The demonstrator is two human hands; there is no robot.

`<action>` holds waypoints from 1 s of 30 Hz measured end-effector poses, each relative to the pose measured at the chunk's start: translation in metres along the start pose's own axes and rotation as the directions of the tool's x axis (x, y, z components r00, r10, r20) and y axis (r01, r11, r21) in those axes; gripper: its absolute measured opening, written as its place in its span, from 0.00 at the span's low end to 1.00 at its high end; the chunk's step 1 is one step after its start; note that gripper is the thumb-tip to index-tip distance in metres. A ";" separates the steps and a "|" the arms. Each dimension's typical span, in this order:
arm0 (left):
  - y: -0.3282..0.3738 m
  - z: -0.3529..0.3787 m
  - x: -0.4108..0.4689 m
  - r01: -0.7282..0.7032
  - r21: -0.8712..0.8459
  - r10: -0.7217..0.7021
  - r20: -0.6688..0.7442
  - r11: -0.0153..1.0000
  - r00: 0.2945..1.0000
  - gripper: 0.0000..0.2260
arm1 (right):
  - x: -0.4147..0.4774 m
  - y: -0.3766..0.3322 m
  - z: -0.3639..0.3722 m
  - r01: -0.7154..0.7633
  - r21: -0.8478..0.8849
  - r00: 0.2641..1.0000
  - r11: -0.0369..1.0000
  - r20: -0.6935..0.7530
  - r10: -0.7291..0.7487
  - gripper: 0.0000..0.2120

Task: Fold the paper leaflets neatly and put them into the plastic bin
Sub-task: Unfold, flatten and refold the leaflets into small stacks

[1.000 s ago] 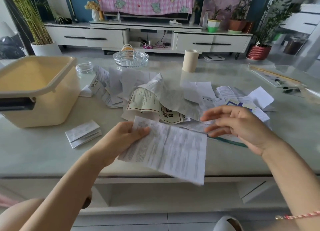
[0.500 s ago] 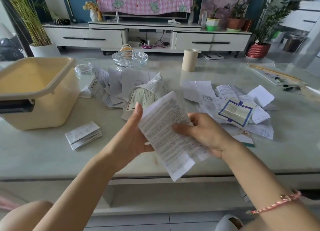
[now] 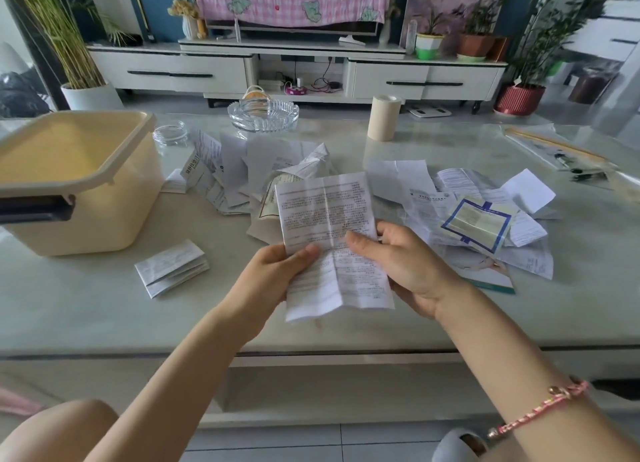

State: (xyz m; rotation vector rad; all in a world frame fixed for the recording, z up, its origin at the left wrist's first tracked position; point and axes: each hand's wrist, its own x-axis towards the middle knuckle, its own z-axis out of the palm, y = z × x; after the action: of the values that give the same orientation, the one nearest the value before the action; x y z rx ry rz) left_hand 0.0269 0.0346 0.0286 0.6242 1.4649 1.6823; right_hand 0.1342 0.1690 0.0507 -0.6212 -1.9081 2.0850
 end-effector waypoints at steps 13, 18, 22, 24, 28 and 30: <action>0.004 -0.003 -0.002 0.170 -0.266 -0.167 0.031 0.949 0.985 0.13 | -0.006 -0.003 -0.001 0.173 -0.324 0.982 0.930 -0.014 -0.187 0.28; -0.004 0.005 -0.006 0.092 -0.098 -0.095 -0.025 0.991 0.995 0.13 | -0.012 -0.004 0.002 0.283 -0.424 0.958 0.861 0.074 -0.278 0.27; -0.007 0.004 -0.004 -0.137 0.160 0.173 -0.239 0.978 0.955 0.14 | -0.014 -0.015 -0.009 0.167 -0.372 0.985 0.913 0.107 -0.137 0.20; -0.004 0.005 -0.006 -0.189 0.259 0.251 -0.229 0.947 0.940 0.13 | -0.013 -0.019 -0.014 0.136 -0.297 0.990 0.945 0.020 -0.137 0.15; -0.003 0.007 -0.007 -0.166 0.235 0.208 -0.167 0.958 0.964 0.12 | -0.015 -0.010 -0.009 0.131 -0.440 0.983 0.889 0.176 -0.057 0.09; -0.004 0.010 -0.007 -0.135 0.208 0.172 -0.173 0.969 0.970 0.09 | -0.017 -0.006 -0.001 0.165 -0.469 0.973 0.868 0.224 -0.064 0.07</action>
State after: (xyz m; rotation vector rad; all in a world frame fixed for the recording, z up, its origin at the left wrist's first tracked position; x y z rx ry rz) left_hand 0.0396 0.0349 0.0280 0.7147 1.7727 1.7706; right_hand 0.1485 0.1626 0.0589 -0.3813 -2.5489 1.6447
